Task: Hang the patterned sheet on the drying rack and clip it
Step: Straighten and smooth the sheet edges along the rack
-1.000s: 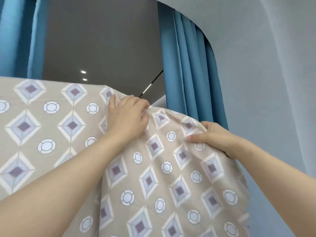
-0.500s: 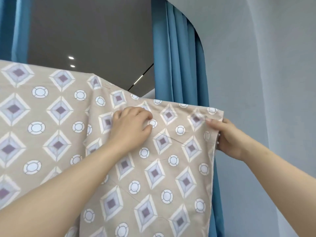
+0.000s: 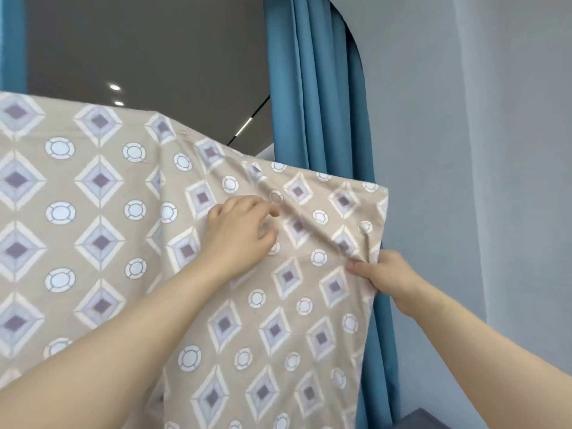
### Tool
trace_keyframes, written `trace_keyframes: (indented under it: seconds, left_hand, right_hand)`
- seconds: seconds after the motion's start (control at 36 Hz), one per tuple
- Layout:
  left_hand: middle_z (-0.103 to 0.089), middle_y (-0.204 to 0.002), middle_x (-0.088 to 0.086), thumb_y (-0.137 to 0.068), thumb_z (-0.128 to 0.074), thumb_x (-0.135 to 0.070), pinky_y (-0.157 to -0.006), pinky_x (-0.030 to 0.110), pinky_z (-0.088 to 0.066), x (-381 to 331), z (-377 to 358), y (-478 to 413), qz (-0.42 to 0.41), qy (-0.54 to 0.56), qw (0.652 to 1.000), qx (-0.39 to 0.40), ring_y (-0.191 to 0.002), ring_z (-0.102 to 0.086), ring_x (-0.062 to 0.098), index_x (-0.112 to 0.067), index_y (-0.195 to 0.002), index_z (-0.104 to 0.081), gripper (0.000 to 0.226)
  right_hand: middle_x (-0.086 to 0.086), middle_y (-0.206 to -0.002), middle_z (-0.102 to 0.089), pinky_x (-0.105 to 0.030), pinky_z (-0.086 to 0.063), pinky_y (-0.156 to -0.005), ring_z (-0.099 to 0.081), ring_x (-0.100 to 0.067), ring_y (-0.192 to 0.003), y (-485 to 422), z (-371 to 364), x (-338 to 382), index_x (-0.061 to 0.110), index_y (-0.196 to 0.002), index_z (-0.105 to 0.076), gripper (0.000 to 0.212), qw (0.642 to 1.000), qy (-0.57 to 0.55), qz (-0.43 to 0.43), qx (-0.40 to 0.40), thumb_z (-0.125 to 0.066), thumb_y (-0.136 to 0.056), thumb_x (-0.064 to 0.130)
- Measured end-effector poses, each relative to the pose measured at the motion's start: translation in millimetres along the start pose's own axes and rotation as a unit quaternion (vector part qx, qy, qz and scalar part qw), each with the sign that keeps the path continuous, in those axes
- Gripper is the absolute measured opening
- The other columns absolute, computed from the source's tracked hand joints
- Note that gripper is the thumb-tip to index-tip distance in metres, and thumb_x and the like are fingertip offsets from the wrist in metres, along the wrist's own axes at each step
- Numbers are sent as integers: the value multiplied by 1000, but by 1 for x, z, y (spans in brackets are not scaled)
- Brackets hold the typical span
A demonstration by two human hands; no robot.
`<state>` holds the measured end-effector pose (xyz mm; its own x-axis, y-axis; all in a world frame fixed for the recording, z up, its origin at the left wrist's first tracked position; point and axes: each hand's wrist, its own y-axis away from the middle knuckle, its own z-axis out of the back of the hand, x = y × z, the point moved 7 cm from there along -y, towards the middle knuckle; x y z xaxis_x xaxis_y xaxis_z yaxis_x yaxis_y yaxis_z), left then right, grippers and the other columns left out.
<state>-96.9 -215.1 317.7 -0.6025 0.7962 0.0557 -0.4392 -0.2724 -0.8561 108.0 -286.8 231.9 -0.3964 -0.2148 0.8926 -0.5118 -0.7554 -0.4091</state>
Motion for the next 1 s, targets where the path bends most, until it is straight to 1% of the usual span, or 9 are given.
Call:
trace_keyframes:
  seconds: [0.08, 0.22, 0.36, 0.47, 0.56, 0.67, 0.69, 0.83, 1.0]
  left_hand:
    - [-54, -122, -11, -75, -28, -49, -93, 28, -15, 3, -2, 12, -28, -9, 999, -18, -123, -39, 17, -30, -111, -59, 51]
    - [-58, -115, -10, -70, -23, -48, -91, 28, -16, 15, -6, 25, -32, -10, 999, -23, -119, -45, 18, -28, -106, -62, 57]
    - [-61, -111, -8, -73, -31, -45, -91, 28, -18, 27, -4, 29, -41, 5, 999, -23, -116, -45, 19, -26, -103, -64, 49]
    - [-60, -114, -7, -72, -28, -46, -91, 28, -21, 38, 7, 30, -36, 1, 999, -26, -117, -43, 18, -24, -109, -62, 55]
    - [-63, -110, -5, -73, -32, -44, -91, 35, -33, 48, 18, 32, -25, 0, 999, -38, -112, -50, 23, -21, -108, -63, 52]
    - [-66, -102, -3, -75, -38, -38, -85, 40, -42, 60, 28, 35, -37, -10, 999, -33, -103, -58, 28, -18, -101, -65, 42]
    - [-66, -101, -3, -75, -39, -37, -86, 39, -42, 64, 31, 36, -44, -12, 998, -33, -102, -58, 28, -18, -100, -65, 40]
    - [-65, -101, -3, -76, -40, -36, -85, 33, -37, 86, 56, 42, -48, -14, 998, -49, -102, -58, 27, -18, -98, -65, 38]
    - [-59, -114, -9, -75, -29, -45, -95, 33, -32, 119, 90, 41, -25, -29, 998, -50, -117, -45, 18, -23, -107, -62, 50]
  right_hand:
    - [-4, -74, -57, -26, -43, -64, -54, -18, -74, -6, 34, -1, 2, -78, -58, 18, 972, -110, 56, -199, -62, -87, 18]
    - [0, -67, -68, -20, -46, -53, -63, -14, -62, -7, -9, -27, 11, -89, -64, 10, 996, 36, -72, 37, -69, -82, 17]
    - [-9, -87, -60, -28, -39, -56, -55, -24, -68, -19, -4, -31, 15, -72, -54, 18, 958, 251, -61, -124, -62, -83, 28]
    - [-8, -75, -56, -31, -46, -55, -55, -27, -65, -25, -19, -42, 6, -86, -58, 8, 975, 69, -122, -175, -59, -84, 14]
    - [-11, -75, -51, -37, -49, -63, -54, -29, -67, -29, -53, -46, -1, -124, -47, 44, 979, -52, -166, -111, -59, -84, 12]
    - [-14, -130, -48, -40, -37, -98, -46, -32, -119, -19, -111, -17, 16, -147, -19, 63, 986, -79, -146, 29, -51, -92, 15]
    - [-14, -140, -27, -37, -36, -98, -46, -30, -117, -18, -121, -7, 15, -145, -23, 59, 989, -68, -123, 50, -49, -93, 12]
    - [0, -77, -44, -24, -33, -56, -44, -16, -68, -25, -144, 41, 6, -120, -49, 27, 993, -103, -61, -7, -44, -94, 13]
    - [-1, -95, -61, -35, -47, -86, -57, -22, -93, -27, -172, 114, 15, -97, -55, 20, 992, -104, 54, -37, -43, -93, 31]
